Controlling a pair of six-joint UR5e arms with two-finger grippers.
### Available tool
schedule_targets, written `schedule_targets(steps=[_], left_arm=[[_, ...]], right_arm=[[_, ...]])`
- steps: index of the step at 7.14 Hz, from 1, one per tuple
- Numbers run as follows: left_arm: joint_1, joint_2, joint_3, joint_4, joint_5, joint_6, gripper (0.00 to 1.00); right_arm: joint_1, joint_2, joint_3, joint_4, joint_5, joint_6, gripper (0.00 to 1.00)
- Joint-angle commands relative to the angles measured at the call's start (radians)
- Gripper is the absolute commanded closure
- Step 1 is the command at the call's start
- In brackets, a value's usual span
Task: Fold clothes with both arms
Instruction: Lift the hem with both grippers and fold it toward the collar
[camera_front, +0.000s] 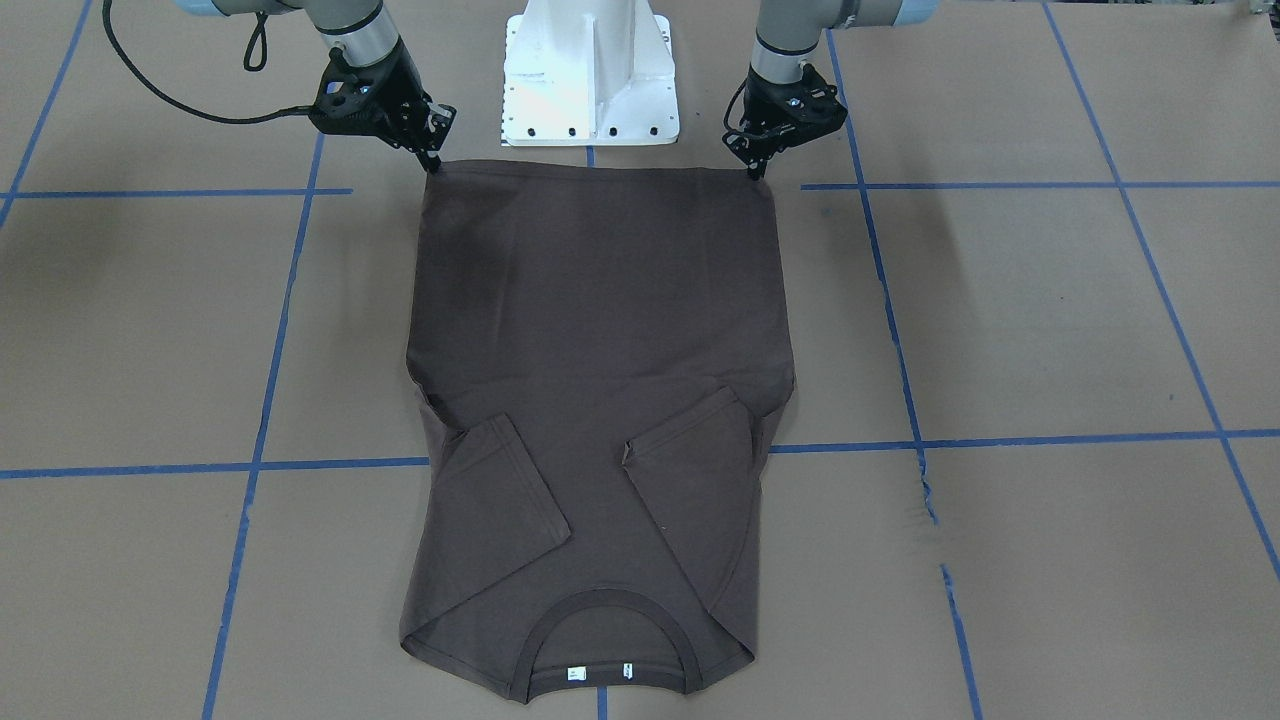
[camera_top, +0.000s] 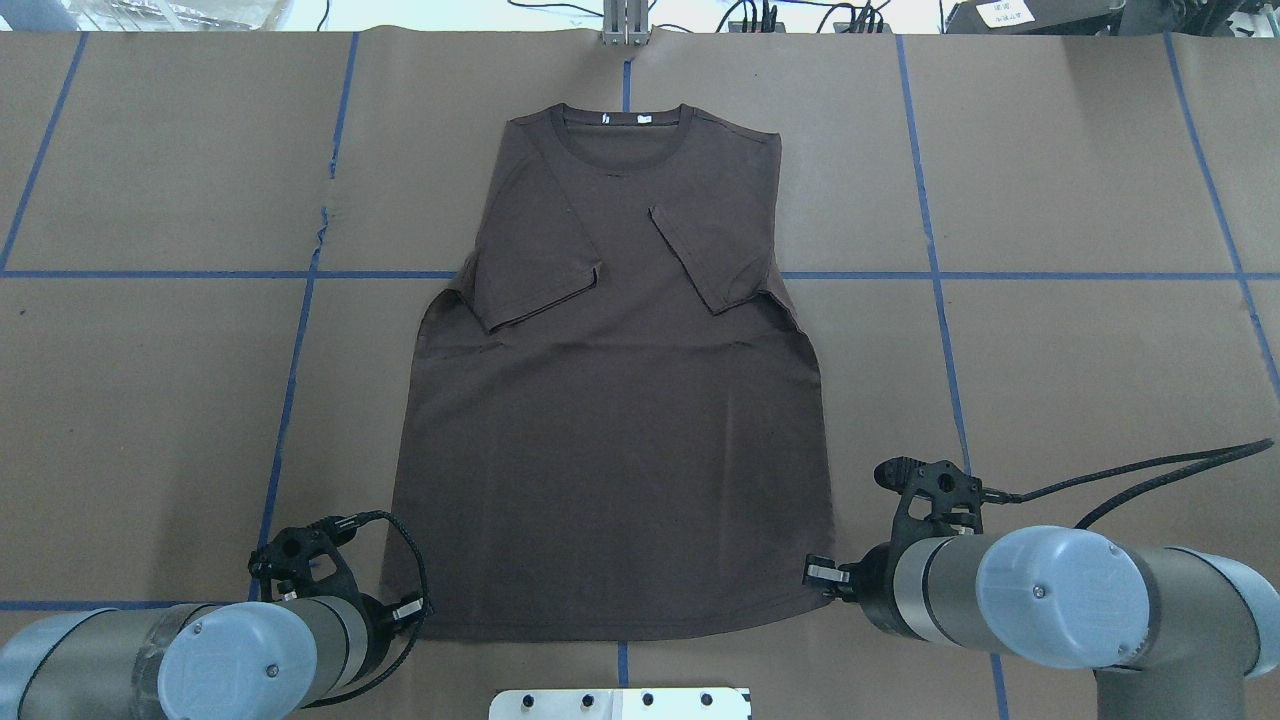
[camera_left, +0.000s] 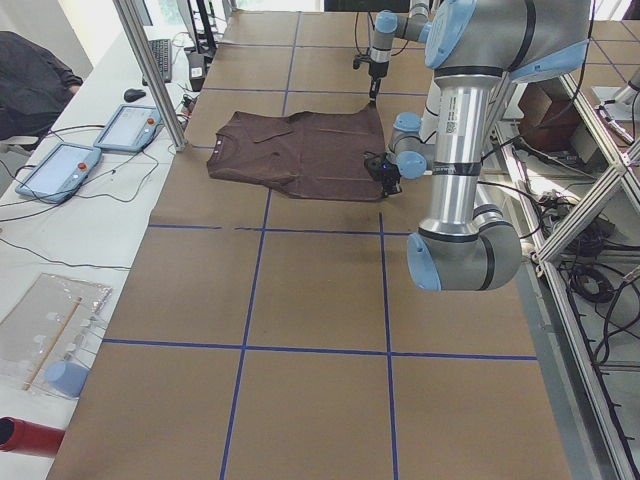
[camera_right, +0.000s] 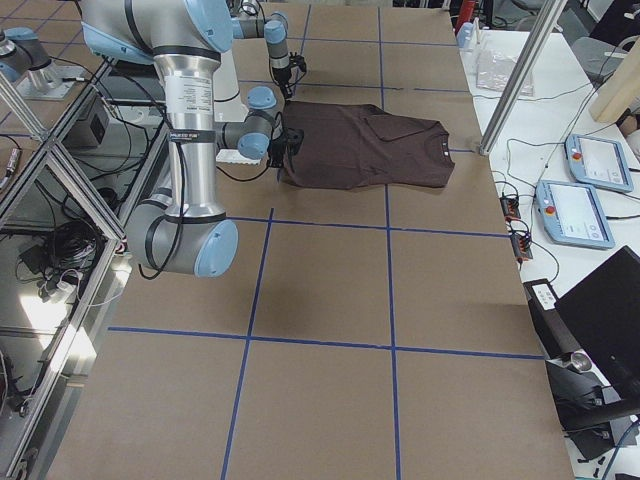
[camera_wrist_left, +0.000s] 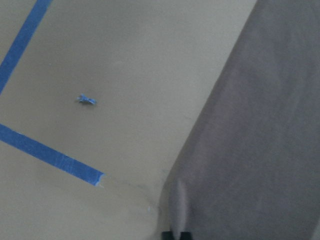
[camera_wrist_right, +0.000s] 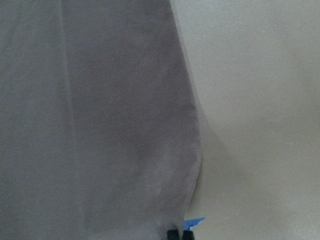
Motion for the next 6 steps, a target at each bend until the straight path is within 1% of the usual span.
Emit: schedule_targets(steps=[1, 2, 3, 5, 6], left_arm=[[-0.002, -0.002, -0.020, 0.001, -0.005, -0.001, 1.00], [-0.005, 0.005, -0.087, 0.017, -0.010, 0.005, 1.00], [-0.005, 0.015, -0.142, 0.052, -0.010, 0.019, 1.00], [-0.002, 0.007, -0.222, 0.096, -0.025, 0.029, 1.00], [-0.001, 0.004, -0.299, 0.115, -0.048, 0.066, 1.00]], right_arm=[[0.003, -0.001, 0.002, 0.000, 0.004, 0.000, 1.00], [0.015, -0.004, 0.009, 0.000, 0.029, 0.000, 1.00], [0.025, -0.034, 0.041, 0.000, 0.060, 0.000, 1.00], [0.025, -0.092, 0.115, 0.000, 0.120, 0.000, 1.00], [0.023, -0.117, 0.159, 0.000, 0.143, 0.000, 1.00]])
